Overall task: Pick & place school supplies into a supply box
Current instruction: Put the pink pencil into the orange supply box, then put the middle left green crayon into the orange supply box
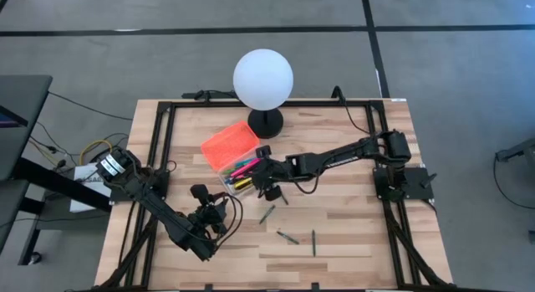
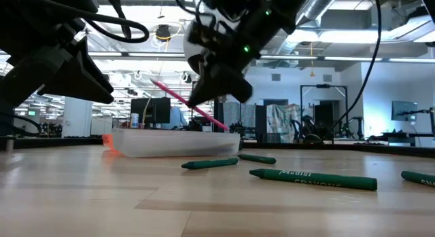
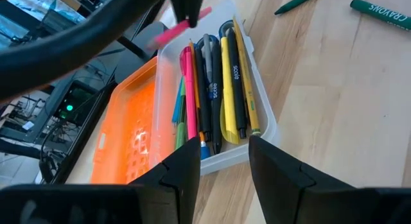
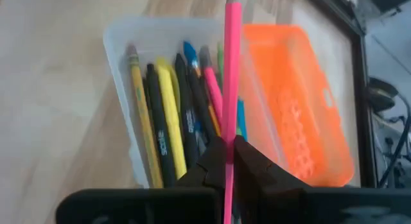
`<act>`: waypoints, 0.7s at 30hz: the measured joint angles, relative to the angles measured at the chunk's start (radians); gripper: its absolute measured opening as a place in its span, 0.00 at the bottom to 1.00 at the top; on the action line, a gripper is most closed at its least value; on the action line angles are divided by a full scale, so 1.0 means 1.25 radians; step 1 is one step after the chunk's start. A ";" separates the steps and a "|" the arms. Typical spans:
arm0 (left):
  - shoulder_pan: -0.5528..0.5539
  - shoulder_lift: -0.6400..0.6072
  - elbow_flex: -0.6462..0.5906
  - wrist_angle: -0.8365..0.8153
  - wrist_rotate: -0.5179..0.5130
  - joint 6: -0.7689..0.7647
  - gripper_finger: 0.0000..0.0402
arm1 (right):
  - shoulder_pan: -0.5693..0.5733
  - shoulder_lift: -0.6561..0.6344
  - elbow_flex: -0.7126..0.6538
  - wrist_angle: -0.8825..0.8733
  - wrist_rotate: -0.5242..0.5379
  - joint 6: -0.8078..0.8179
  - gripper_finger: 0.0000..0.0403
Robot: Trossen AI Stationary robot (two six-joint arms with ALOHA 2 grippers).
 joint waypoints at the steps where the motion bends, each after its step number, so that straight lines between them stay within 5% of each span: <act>1: 0.000 0.000 0.000 0.000 0.000 0.000 0.32 | -0.002 0.001 -0.001 -0.011 0.000 0.003 0.00; 9: 0.000 0.000 0.000 -0.001 0.002 0.000 0.32 | -0.006 0.001 -0.002 0.001 0.002 0.022 0.04; 21: 0.000 0.000 0.000 -0.001 0.002 0.000 0.32 | -0.032 0.001 -0.002 0.000 0.003 0.085 0.23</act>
